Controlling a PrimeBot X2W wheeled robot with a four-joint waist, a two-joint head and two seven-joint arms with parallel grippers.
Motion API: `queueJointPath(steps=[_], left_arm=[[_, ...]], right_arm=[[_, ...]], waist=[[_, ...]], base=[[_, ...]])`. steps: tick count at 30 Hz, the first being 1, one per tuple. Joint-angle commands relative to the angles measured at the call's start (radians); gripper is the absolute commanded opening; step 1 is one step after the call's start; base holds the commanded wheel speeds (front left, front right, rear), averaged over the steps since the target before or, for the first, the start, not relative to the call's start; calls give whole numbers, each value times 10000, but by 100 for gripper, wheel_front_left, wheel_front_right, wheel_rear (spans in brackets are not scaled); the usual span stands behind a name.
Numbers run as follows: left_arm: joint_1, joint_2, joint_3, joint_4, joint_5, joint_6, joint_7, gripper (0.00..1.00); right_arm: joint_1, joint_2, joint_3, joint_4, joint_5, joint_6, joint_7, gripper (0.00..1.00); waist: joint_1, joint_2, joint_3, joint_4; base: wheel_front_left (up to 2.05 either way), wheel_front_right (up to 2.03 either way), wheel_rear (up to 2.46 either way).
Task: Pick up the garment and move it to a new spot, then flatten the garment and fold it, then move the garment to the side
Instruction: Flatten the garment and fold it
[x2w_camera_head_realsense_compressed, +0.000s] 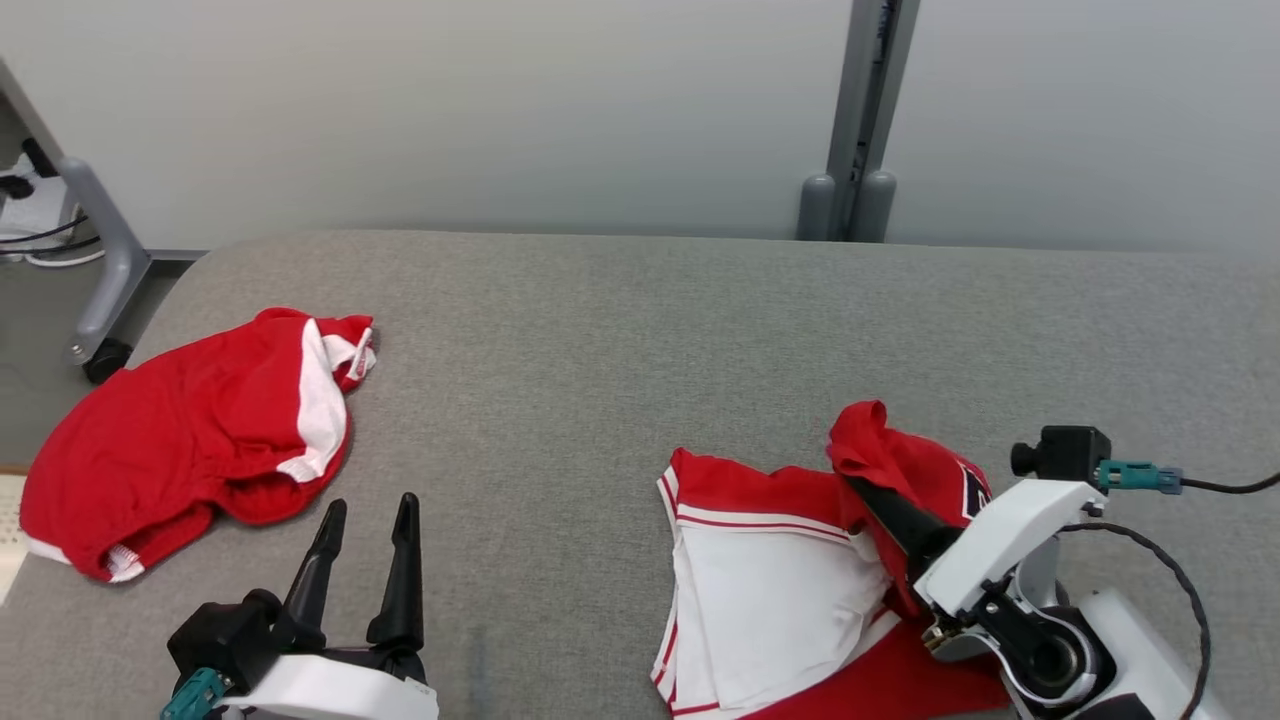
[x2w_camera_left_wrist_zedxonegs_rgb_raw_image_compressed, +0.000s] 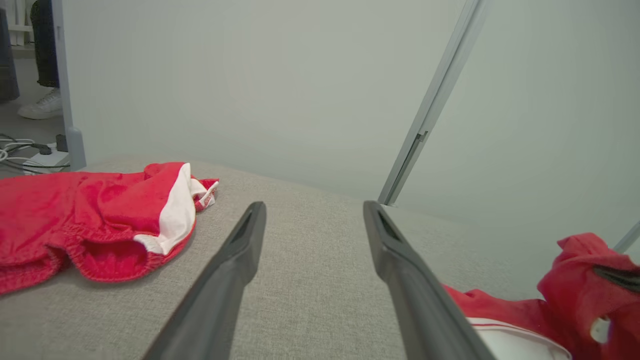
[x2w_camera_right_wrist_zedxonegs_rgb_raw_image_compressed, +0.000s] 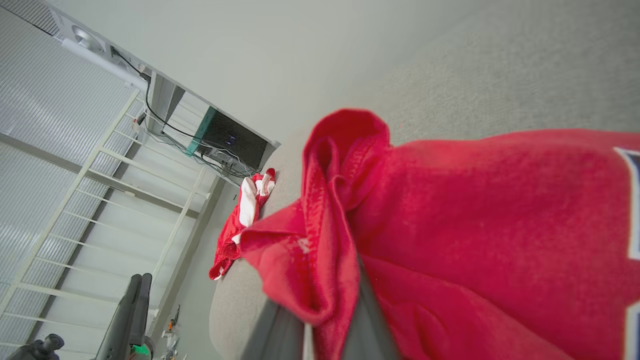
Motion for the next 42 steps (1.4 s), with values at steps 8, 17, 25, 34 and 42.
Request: queueJointPath(steps=[8,17,25,34,42], left_arm=[[-333,-112,137,367,300,-307,-14,100],[-495,-209,347,596,437,-454,-14,100],[-501,-259,459,807,527,-528,-14,100],[-225,-282,679,685,634,-546,-14,100],[-13,-343,913,288,742,-535,-14,100]], right_arm=[[-756,806,375,1505,407,4,207,0],[-1294,1199,1209,2386,704,4,18,21],[-1392,986,2088,1658,922,4,-26,100],[-1007,-691,1771,-614,437,4,-1256,100],[12,-1934,581,-1635,-1517,4,-3271,100]], waist=[[0,0,192,803],[0,0,361,835],[0,0,258,462],[0,0,-31,-109],[0,0,-139,-568]], base=[[0,0,0],[0,0,0],[0,0,0],[0,0,0],[0,0,0]])
